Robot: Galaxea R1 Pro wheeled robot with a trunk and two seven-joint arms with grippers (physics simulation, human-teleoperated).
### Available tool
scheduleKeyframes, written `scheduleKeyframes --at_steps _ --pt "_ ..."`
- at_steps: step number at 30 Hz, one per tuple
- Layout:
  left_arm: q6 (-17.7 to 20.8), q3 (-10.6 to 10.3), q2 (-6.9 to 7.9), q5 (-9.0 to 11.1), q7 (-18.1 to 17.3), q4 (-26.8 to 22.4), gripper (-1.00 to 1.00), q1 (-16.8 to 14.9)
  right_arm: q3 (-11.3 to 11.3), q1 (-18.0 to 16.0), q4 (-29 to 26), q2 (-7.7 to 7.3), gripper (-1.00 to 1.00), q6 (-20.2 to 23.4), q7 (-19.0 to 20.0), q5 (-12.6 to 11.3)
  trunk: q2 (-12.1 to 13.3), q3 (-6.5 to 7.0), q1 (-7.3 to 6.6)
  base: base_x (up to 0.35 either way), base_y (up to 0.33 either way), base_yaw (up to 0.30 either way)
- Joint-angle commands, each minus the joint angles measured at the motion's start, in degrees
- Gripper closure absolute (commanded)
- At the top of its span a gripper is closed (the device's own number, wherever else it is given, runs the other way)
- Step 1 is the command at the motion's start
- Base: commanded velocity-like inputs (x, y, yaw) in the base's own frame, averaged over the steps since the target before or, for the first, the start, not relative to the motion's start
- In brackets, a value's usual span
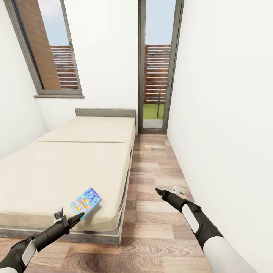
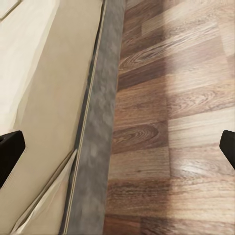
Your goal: Put all the toys in the child's room - the three board games (two on the bed and one on the table), the two jigsaw puzzles on the table, and the tennis ball on the table - inside the toy box on the table in the child's room.
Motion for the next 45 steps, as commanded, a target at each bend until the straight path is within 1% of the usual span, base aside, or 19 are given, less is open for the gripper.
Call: scheduleKeyframes --at_steps 1,6,10,12,13,16,18,24,30,37,45 --pt "0.6 0.1 0.01 0.0 -0.3 0.0 1.0 0.0 0.0 0.0 -0.1 -0.02 -1.0 0.3 0.0 -0.4 0.4 0.13 -0.24 0.0 0.0 0.0" --pt "0.7 0.1 0.07 -0.1 -0.4 -0.2 1.0 -0.1 0.0 0.0 -0.1 -0.03 -1.0 0.3 0.1 -0.4 2.4 1.03 -1.33 0.0 0.0 0.0" --pt "1.9 0.0 0.2 -0.1 -0.5 -1.0 1.0 -0.1 0.0 0.0 -0.2 -0.04 -1.0 0.3 0.1 -0.4 4.0 1.75 -2.21 0.0 0.0 0.0" --pt "2.9 0.0 0.54 -0.1 -0.6 -1.8 1.0 -0.1 0.1 0.0 -0.2 -0.01 -1.0 0.3 0.1 -0.4 4.0 1.75 -2.21 0.0 0.0 0.0" --pt "2.5 0.4 0.88 0.2 -0.3 -2.1 1.0 -0.3 -0.3 0.2 0.1 0.32 -1.0 0.0 0.5 -0.1 4.0 1.75 -2.21 0.0 0.0 0.0" --pt "1.6 1.7 1.87 1.2 0.7 -2.6 1.0 -0.3 -0.8 0.2 1.0 1.29 -1.0 -0.6 0.5 -0.2 4.0 1.75 -2.21 0.0 0.0 0.0" --pt "1.5 2.4 1.92 1.1 1.2 -2.6 1.0 -0.3 -0.7 0.2 0.9 1.43 -1.0 -0.5 0.5 -0.2 4.0 1.75 -2.21 0.0 0.0 0.0" --pt "1.8 2.7 3.9 0.8 2.4 -3.4 1.0 -0.3 -0.7 0.3 0.7 2.98 -1.0 -0.4 0.3 -0.2 4.0 1.75 -2.21 0.0 0.0 0.0" --pt "2.1 2.8 5.86 0.7 2.8 -3.5 1.0 -0.3 -0.7 0.3 0.7 3.68 -1.0 -0.5 0.3 -0.2 6.4 2.82 -3.53 0.0 0.0 0.0" --pt "2.2 2.7 8.15 0.8 2.2 -3.8 1.0 -0.3 -0.7 0.3 0.6 3.81 -1.0 -0.6 0.2 -0.1 9.2 4.08 -5.07 0.0 0.0 0.0" --pt "2.9 2.7 8.45 0.8 1.9 -4.1 1.0 -0.3 -0.4 0.3 0.4 3.9 -1.0 -0.6 0.2 -0.1 12.4 5.52 -6.82 0.0 0.0 0.0"
